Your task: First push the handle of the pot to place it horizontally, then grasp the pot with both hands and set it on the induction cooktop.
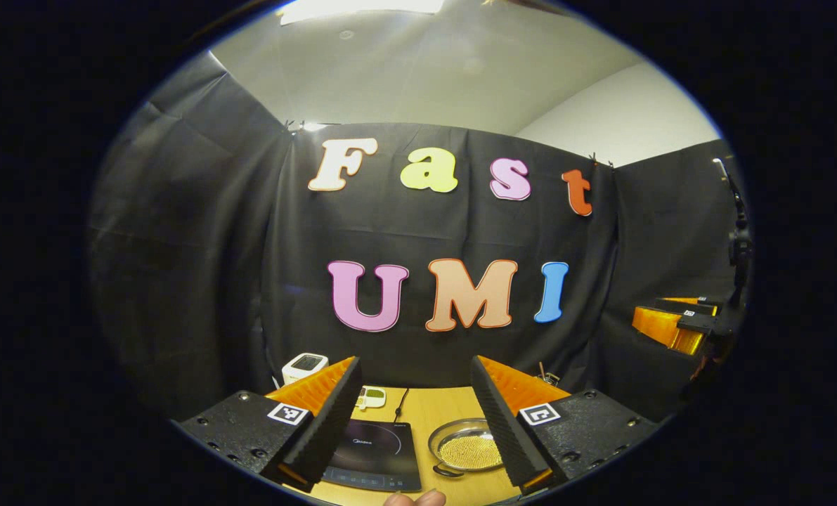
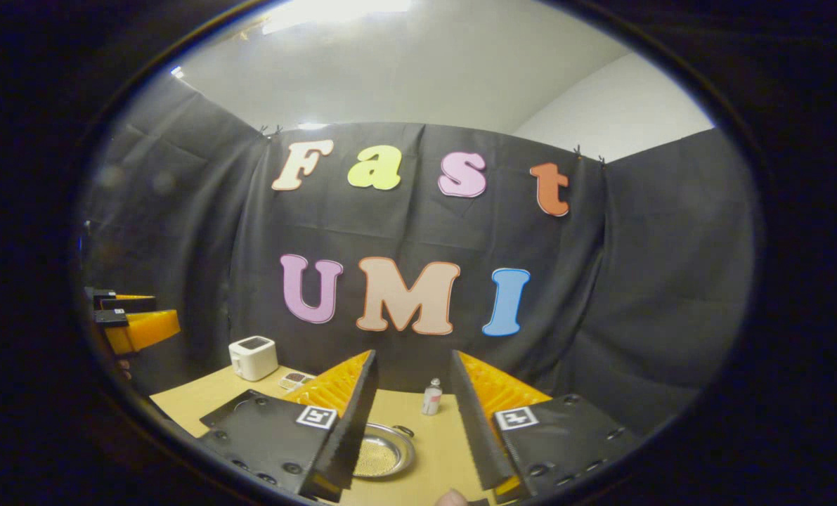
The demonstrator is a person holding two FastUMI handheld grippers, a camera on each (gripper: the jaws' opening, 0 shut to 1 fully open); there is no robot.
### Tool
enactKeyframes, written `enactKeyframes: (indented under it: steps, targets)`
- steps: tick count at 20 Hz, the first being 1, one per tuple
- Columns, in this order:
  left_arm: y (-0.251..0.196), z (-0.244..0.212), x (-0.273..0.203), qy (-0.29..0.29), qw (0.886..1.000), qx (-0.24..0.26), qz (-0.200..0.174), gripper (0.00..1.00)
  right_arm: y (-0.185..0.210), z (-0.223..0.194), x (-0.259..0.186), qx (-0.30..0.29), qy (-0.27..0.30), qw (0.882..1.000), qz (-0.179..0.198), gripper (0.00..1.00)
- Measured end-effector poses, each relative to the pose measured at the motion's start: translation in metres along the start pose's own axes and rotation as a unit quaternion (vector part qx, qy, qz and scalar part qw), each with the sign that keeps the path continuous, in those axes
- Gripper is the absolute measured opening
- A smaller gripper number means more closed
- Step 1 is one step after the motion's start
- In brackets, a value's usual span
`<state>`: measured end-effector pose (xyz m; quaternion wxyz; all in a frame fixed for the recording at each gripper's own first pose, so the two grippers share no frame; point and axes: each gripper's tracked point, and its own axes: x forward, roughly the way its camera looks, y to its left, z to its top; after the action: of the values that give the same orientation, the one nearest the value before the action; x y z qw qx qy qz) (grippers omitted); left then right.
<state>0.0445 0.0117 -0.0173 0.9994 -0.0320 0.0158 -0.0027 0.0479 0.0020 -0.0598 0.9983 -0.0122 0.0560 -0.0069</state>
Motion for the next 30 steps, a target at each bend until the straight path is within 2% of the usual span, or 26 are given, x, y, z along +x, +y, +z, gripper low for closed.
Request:
enactKeyframes:
  steps: [2, 3, 4, 5, 7, 8, 9, 10, 11, 12, 14, 17, 18, 20, 21, 22, 23, 24, 25, 26, 27, 28, 29, 30]
  targets:
    - [0.003, 0.002, 0.016, -0.001, 1.000, 0.004, 0.017, 0.93, -0.023, -0.006, 0.019, -0.011, 0.000, 1.000, -0.025, 0.42]
    - [0.001, 0.003, 0.022, -0.002, 1.000, 0.006, 0.021, 0.93, -0.027, -0.008, 0.028, 0.002, -0.001, 1.000, -0.021, 0.31]
    - [-0.004, 0.007, 0.029, -0.008, 1.000, 0.006, 0.021, 0.89, -0.021, -0.012, 0.036, 0.020, -0.001, 1.000, -0.007, 0.09]
    - [-0.009, 0.011, 0.036, -0.013, 1.000, 0.006, 0.021, 0.93, -0.024, -0.016, 0.045, 0.029, 0.000, 1.000, -0.006, 0.06]
    - [-0.013, 0.012, 0.048, -0.014, 0.999, 0.007, 0.029, 0.89, -0.028, -0.034, 0.063, 0.046, 0.023, 0.999, 0.017, 0.05]
    - [-0.014, 0.010, 0.053, -0.013, 0.999, 0.006, 0.035, 0.93, -0.022, -0.049, 0.063, 0.054, 0.044, 0.997, 0.035, 0.03]
    - [-0.016, 0.009, 0.057, -0.012, 0.999, 0.004, 0.040, 0.93, -0.026, -0.061, 0.070, 0.053, 0.057, 0.996, 0.038, 0.00]
    - [-0.018, 0.005, 0.061, -0.006, 0.999, 0.004, 0.048, 0.93, -0.027, -0.072, 0.077, 0.053, 0.068, 0.995, 0.049, 0.03]
    - [-0.018, 0.001, 0.063, 0.000, 0.998, 0.005, 0.055, 0.89, -0.026, -0.084, 0.082, 0.056, 0.076, 0.994, 0.061, 0.03]
    - [-0.018, -0.001, 0.063, 0.003, 0.998, 0.007, 0.061, 0.94, -0.023, -0.091, 0.084, 0.059, 0.082, 0.992, 0.071, 0.03]
    - [-0.014, -0.004, 0.066, 0.004, 0.997, 0.011, 0.074, 0.94, -0.017, -0.108, 0.089, 0.065, 0.093, 0.989, 0.093, 0.01]
    - [-0.006, -0.014, 0.070, 0.012, 0.996, 0.002, 0.089, 0.94, -0.009, -0.132, 0.095, 0.067, 0.117, 0.985, 0.106, 0.00]
    - [-0.003, -0.019, 0.071, 0.015, 0.996, 0.000, 0.090, 0.89, -0.002, -0.138, 0.097, 0.069, 0.123, 0.984, 0.110, 0.00]
    - [0.012, -0.026, 0.077, 0.015, 0.996, 0.003, 0.093, 0.89, 0.012, -0.154, 0.100, 0.061, 0.141, 0.981, 0.117, 0.02]
    - [0.019, -0.029, 0.082, 0.014, 0.996, 0.004, 0.091, 0.94, 0.020, -0.163, 0.102, 0.059, 0.154, 0.979, 0.117, 0.00]
    - [0.024, -0.036, 0.088, 0.023, 0.996, 0.004, 0.087, 0.89, 0.027, -0.171, 0.102, 0.064, 0.166, 0.977, 0.117, 0.03]
    - [0.029, -0.045, 0.092, 0.032, 0.996, 0.003, 0.079, 0.94, 0.037, -0.178, 0.101, 0.071, 0.177, 0.975, 0.116, 0.03]
    - [0.036, -0.049, 0.097, 0.030, 0.997, 0.002, 0.070, 0.89, 0.047, -0.186, 0.101, 0.069, 0.188, 0.973, 0.113, 0.03]
    - [0.044, -0.052, 0.103, 0.030, 0.997, 0.002, 0.065, 0.89, 0.055, -0.199, 0.100, 0.060, 0.206, 0.971, 0.106, 0.03]
    - [0.055, -0.060, 0.110, 0.041, 0.997, 0.001, 0.058, 0.94, 0.061, -0.215, 0.096, 0.054, 0.229, 0.967, 0.096, 0.00]
    - [0.059, -0.069, 0.114, 0.047, 0.998, 0.000, 0.048, 0.89, 0.068, -0.227, 0.092, 0.056, 0.246, 0.963, 0.089, 0.03]
    - [0.065, -0.077, 0.120, 0.050, 0.998, -0.002, 0.037, 0.89, 0.079, -0.237, 0.090, 0.065, 0.266, 0.958, 0.082, 0.03]
    - [0.071, -0.086, 0.127, 0.061, 0.998, -0.001, 0.028, 0.94, 0.088, -0.247, 0.087, 0.074, 0.283, 0.953, 0.077, 0.02]
    - [0.079, -0.100, 0.130, 0.075, 0.997, 0.002, 0.021, 0.94, 0.096, -0.262, 0.083, 0.085, 0.302, 0.947, 0.068, 0.02]
